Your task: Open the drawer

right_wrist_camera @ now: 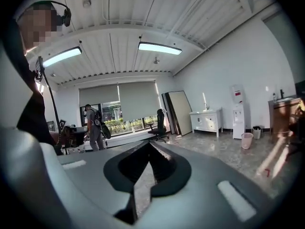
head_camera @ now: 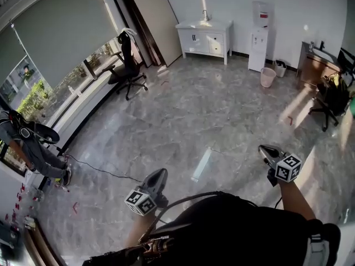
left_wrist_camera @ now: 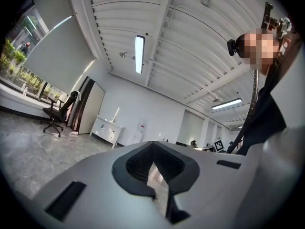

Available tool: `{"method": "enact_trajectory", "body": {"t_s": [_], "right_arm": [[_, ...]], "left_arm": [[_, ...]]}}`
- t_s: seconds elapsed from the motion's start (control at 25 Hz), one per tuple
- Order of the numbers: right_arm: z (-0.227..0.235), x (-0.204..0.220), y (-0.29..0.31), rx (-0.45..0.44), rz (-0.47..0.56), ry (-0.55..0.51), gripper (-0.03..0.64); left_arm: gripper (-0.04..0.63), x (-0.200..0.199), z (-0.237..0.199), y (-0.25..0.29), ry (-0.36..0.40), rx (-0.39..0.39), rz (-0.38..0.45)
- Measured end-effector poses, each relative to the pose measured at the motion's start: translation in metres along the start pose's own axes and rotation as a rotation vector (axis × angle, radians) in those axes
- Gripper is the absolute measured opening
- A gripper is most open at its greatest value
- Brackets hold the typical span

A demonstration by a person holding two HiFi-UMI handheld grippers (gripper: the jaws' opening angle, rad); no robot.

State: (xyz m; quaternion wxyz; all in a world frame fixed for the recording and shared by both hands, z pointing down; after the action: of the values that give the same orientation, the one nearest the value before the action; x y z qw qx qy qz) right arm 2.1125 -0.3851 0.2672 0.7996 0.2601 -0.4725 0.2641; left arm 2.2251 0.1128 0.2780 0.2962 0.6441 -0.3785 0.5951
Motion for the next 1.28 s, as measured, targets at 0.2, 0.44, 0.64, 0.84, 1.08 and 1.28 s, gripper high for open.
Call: {"method": "enact_trajectory", "body": {"t_s": [0.2,0.44,0.64,0.84,1.08,1.28], "right_arm": [[0.005,-0.031,0.057,0.063,0.044,-0.022,0.002],[-0.02,-0.065,0.164,0.079,0.088,-0.017,0.002],[-0.03,-0.069,0.248,0.063,0.071,-0.021,0.002],[-0.023,-0.077,0.308,0.047,0.027,-0.035,0.002],[-0.001,-0.098,0.378,0.005,-0.002,-0.02,0.002],[0.039,-0.117,0.441,-0.073,-0.042,-0.029,0.002]], "left_arm": [[0.0,-0.01,-0.073,0.047,0.017,0.079,0.028],[0.0,-0.047,-0.188,0.067,0.035,0.115,0.015],[0.0,-0.05,-0.268,0.079,0.05,0.117,0.014],[0.0,-0.041,-0.315,0.089,0.032,0.096,0.019],[0.0,-0.039,-0.358,0.101,0.002,0.028,-0.007],[0.0,-0.042,-0.378,0.137,0.031,-0.013,0.022]]}}
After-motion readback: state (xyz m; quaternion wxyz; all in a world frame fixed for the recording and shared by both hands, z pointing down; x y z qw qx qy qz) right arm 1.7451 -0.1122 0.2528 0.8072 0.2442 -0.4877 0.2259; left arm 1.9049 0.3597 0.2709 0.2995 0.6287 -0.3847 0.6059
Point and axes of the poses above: the fingertips, and each gripper's own axes: y forward along the fingers, z to its right, x out of its underside, the point moved 9 cm from there along -y, backward along the fingers, and after that the axes turned 15 degrees about y, right-handed, at the moved point
